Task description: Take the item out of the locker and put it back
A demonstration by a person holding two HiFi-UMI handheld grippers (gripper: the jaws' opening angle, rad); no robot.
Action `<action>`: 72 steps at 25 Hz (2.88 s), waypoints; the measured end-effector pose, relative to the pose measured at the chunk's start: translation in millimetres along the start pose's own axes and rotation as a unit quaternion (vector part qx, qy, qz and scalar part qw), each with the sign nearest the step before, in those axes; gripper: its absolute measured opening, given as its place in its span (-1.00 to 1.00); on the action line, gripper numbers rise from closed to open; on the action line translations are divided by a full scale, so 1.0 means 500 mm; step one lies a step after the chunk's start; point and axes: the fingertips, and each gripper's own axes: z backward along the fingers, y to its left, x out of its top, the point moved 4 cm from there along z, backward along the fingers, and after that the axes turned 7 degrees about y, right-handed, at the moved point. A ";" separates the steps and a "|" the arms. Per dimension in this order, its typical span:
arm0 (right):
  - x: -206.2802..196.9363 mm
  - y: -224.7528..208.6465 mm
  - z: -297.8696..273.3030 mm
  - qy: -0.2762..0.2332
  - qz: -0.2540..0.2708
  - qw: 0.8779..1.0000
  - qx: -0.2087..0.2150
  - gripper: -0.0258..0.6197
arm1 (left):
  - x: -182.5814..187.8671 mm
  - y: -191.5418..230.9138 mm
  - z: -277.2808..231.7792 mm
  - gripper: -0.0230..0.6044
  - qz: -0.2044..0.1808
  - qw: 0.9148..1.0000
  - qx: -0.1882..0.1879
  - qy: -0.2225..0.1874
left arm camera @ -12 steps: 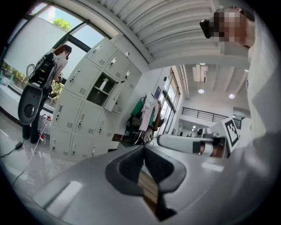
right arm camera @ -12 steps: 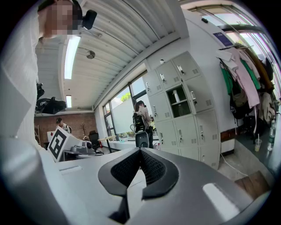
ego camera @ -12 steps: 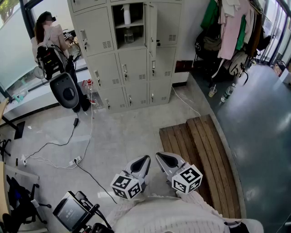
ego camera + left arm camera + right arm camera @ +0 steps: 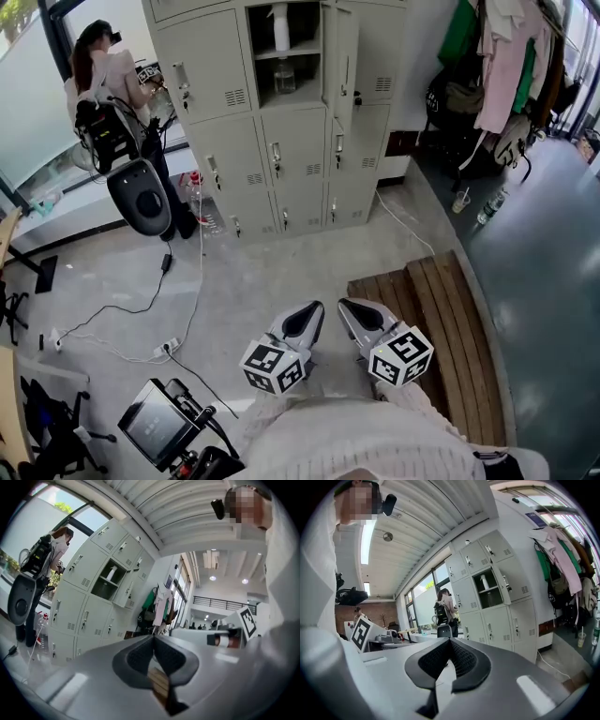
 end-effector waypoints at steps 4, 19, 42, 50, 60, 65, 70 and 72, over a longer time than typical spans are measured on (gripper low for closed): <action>0.082 -0.056 -0.147 -0.018 0.011 1.000 -0.017 -0.92 | 0.085 0.138 -0.058 -0.90 -0.016 1.000 -0.009 0.014; 0.203 -0.220 -0.440 0.012 0.026 0.998 -0.047 -0.92 | 0.216 0.446 -0.226 -0.90 0.007 0.999 -0.011 0.030; 0.529 -0.571 -0.854 -0.082 0.098 0.992 0.026 -0.92 | 0.560 0.803 -0.600 -0.90 -0.048 0.997 0.021 -0.062; 0.566 -0.607 -0.925 -0.095 0.089 0.991 0.019 -0.92 | 0.620 0.847 -0.646 -0.90 -0.073 0.995 0.021 -0.059; 0.613 -0.669 -0.976 -0.100 0.084 0.991 -0.032 -0.92 | 0.655 0.912 -0.683 -0.91 -0.057 0.996 0.031 -0.061; 0.628 -0.706 -1.006 -0.094 0.091 0.990 -0.056 -0.92 | 0.676 0.926 -0.710 -0.90 -0.072 0.995 0.038 -0.065; 0.642 -0.729 -1.045 -0.091 0.089 0.989 -0.069 -0.83 | 0.679 0.931 -0.719 -0.90 -0.073 0.995 0.033 -0.059; 0.654 -0.740 -1.063 -0.094 0.094 0.989 -0.070 -0.79 | 0.684 0.934 -0.722 -0.91 -0.080 0.995 0.029 -0.058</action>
